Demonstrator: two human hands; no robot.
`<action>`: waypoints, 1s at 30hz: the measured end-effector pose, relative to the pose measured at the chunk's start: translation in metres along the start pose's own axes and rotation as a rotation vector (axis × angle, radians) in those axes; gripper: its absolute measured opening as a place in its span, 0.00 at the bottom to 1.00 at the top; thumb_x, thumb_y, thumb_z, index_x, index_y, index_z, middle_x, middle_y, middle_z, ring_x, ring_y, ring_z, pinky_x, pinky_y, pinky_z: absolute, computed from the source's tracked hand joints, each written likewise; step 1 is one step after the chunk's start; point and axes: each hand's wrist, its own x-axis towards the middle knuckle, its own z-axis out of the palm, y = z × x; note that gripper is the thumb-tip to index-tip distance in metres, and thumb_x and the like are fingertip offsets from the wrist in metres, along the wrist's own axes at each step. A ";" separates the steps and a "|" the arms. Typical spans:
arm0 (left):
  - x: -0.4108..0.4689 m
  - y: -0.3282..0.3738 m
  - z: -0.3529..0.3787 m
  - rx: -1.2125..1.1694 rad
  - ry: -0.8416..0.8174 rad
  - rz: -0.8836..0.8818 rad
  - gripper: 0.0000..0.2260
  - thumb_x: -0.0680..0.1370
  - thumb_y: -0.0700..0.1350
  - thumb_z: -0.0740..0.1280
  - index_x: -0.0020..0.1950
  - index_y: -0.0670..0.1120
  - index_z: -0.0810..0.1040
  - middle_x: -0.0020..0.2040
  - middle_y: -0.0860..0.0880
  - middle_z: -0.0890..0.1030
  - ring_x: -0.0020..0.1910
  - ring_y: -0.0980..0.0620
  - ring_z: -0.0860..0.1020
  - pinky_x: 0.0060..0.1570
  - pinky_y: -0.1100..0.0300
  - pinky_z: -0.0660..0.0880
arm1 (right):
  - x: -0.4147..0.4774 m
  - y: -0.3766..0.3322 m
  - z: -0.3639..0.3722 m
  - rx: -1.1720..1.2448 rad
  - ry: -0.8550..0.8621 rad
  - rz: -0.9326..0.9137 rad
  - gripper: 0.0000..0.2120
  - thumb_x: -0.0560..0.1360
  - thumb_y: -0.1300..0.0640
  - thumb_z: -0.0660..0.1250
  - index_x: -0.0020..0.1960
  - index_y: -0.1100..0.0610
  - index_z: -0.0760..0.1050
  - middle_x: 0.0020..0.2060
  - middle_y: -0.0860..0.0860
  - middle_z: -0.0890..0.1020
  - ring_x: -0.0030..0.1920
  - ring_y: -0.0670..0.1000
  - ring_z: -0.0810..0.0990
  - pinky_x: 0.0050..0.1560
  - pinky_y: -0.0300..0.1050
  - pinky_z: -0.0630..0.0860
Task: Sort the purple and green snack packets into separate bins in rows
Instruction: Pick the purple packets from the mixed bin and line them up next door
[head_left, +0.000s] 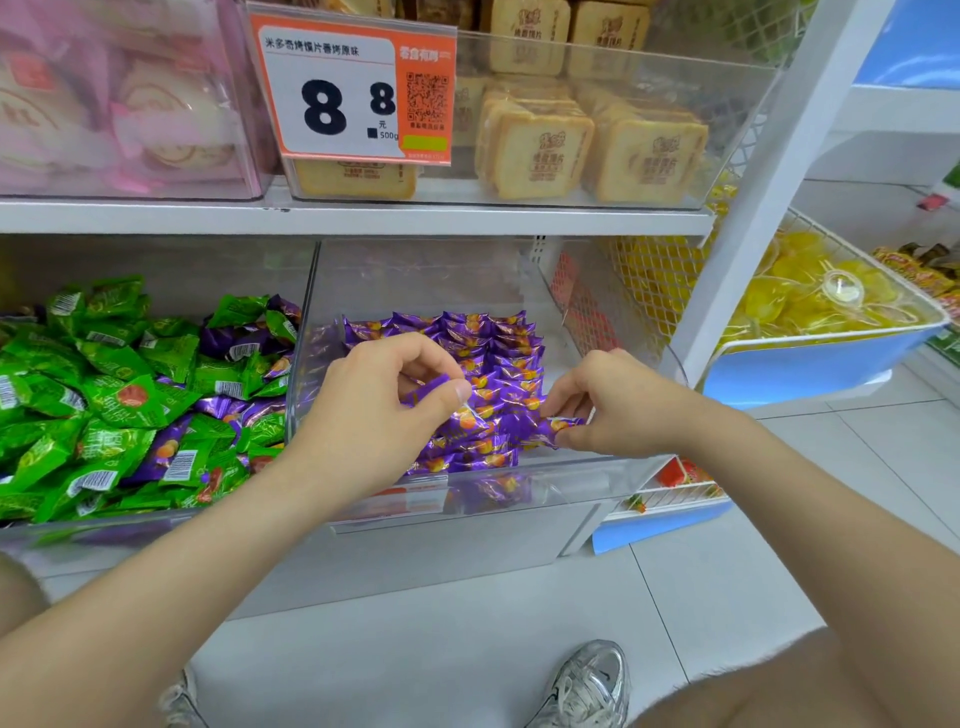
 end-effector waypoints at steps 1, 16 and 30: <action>0.000 0.000 0.000 0.000 -0.005 0.001 0.04 0.79 0.49 0.75 0.45 0.55 0.83 0.40 0.59 0.85 0.41 0.60 0.84 0.43 0.67 0.74 | 0.002 0.001 0.002 -0.018 -0.012 -0.007 0.11 0.72 0.53 0.80 0.55 0.50 0.88 0.42 0.41 0.86 0.38 0.34 0.79 0.41 0.23 0.70; -0.002 0.001 -0.002 0.007 -0.020 0.009 0.04 0.79 0.48 0.75 0.45 0.55 0.83 0.41 0.60 0.85 0.41 0.60 0.83 0.40 0.73 0.71 | 0.017 0.005 0.015 -0.020 -0.061 -0.003 0.10 0.67 0.50 0.82 0.46 0.47 0.85 0.44 0.41 0.85 0.40 0.26 0.76 0.47 0.40 0.73; -0.003 0.005 -0.001 -0.307 -0.096 -0.234 0.02 0.80 0.43 0.75 0.50 0.50 0.85 0.46 0.49 0.86 0.42 0.49 0.88 0.55 0.44 0.83 | 0.013 0.009 0.006 0.009 -0.004 0.014 0.14 0.65 0.44 0.84 0.46 0.45 0.85 0.43 0.38 0.84 0.41 0.38 0.82 0.46 0.42 0.77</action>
